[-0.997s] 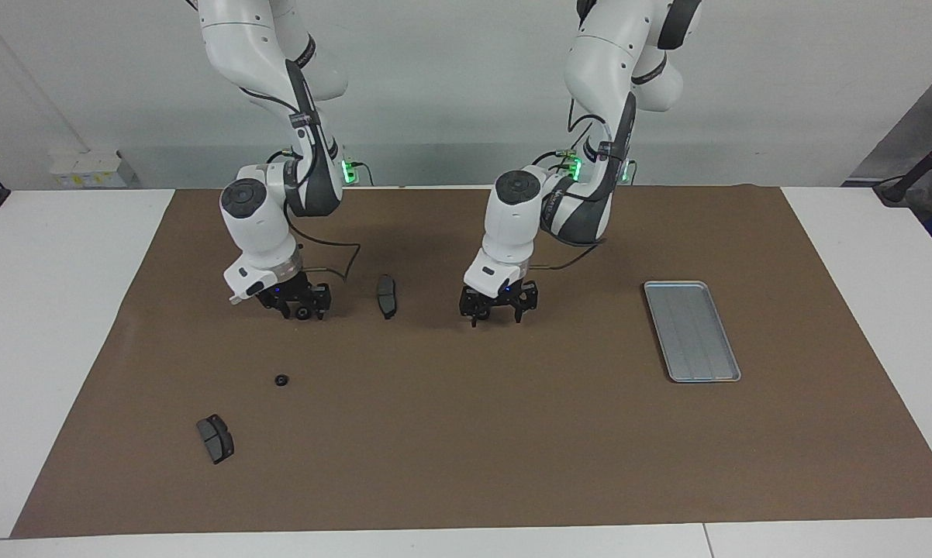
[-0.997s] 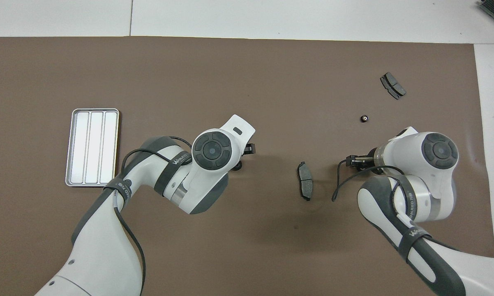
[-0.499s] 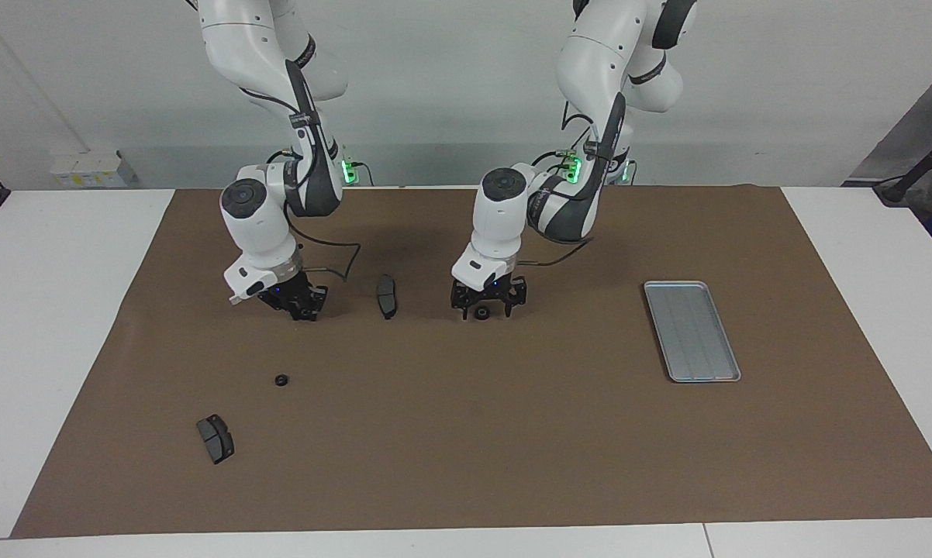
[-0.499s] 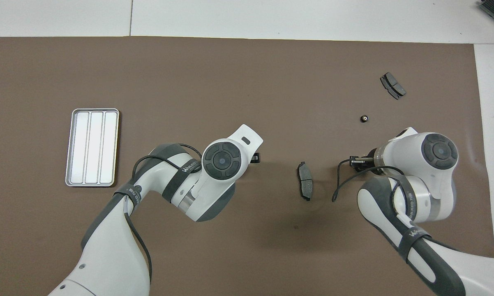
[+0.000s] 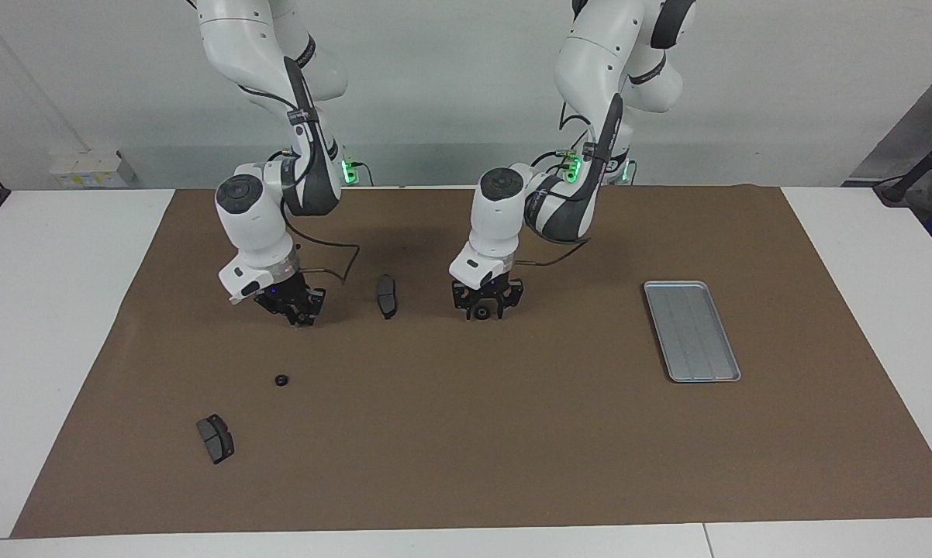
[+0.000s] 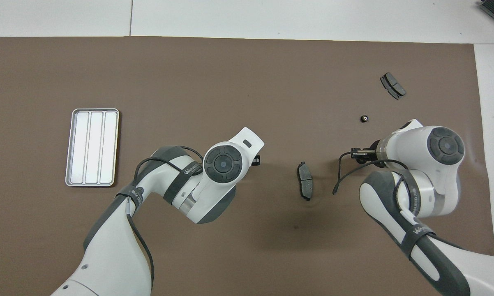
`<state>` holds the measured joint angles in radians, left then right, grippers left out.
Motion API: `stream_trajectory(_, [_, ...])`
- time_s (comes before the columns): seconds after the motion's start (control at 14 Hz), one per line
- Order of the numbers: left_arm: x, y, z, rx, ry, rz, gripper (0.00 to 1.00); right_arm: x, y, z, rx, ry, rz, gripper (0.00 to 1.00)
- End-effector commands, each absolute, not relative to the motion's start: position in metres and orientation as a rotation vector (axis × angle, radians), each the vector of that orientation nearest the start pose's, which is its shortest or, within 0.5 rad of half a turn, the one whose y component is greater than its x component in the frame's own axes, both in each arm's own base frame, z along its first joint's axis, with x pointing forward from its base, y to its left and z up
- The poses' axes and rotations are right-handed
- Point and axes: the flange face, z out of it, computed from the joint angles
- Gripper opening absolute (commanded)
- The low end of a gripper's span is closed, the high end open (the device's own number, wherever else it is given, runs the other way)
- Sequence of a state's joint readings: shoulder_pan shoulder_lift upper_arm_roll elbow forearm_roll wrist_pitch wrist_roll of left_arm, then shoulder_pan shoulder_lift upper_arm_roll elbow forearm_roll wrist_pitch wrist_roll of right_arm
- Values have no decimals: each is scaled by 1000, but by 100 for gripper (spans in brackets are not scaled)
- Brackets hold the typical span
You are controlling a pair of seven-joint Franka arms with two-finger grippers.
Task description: Pick bearing gear from pile to tray
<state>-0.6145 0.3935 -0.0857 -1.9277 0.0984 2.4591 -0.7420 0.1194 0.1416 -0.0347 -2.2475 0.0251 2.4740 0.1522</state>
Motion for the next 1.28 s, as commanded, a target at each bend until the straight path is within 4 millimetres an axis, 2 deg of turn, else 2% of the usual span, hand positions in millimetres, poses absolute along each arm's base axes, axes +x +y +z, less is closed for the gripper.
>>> stream_trajectory(0.0, [483,-403,298,-3194,73,-248,57,557,41,330,-3106,150,-139,0])
stream_trajectory(0.14, [481,-402,294,-3193,74,-244,51,567,41,347,-3106,150,-120,0])
stream_trajectory(0.43, [479,-401,293,-3193,80,-243,35,575,43,365,-3103,148,-131,0])
stream_trajectory(0.57, [479,-401,292,-3192,77,-241,26,576,43,378,-3101,147,-143,0])
stream_trajectory(0.71, [480,-401,295,-3194,74,-246,23,573,44,394,-3099,143,-147,0])
stream_trajectory(0.85, [487,-400,300,-3193,60,-249,17,570,57,398,-3095,152,-148,0])
stream_trajectory(1.0, [504,-398,318,-3182,23,-241,15,567,94,399,-3084,173,-161,0])
stream_trajectory(1.07, [519,-388,329,-3167,-22,-225,12,565,108,399,-3078,199,-165,0])
stream_trajectory(1.14, [536,-376,344,-3156,-72,-217,7,561,131,397,-3069,236,-165,0])
stream_trajectory(1.21, [553,-356,359,-3153,-128,-234,7,555,162,392,-3061,263,-162,0])
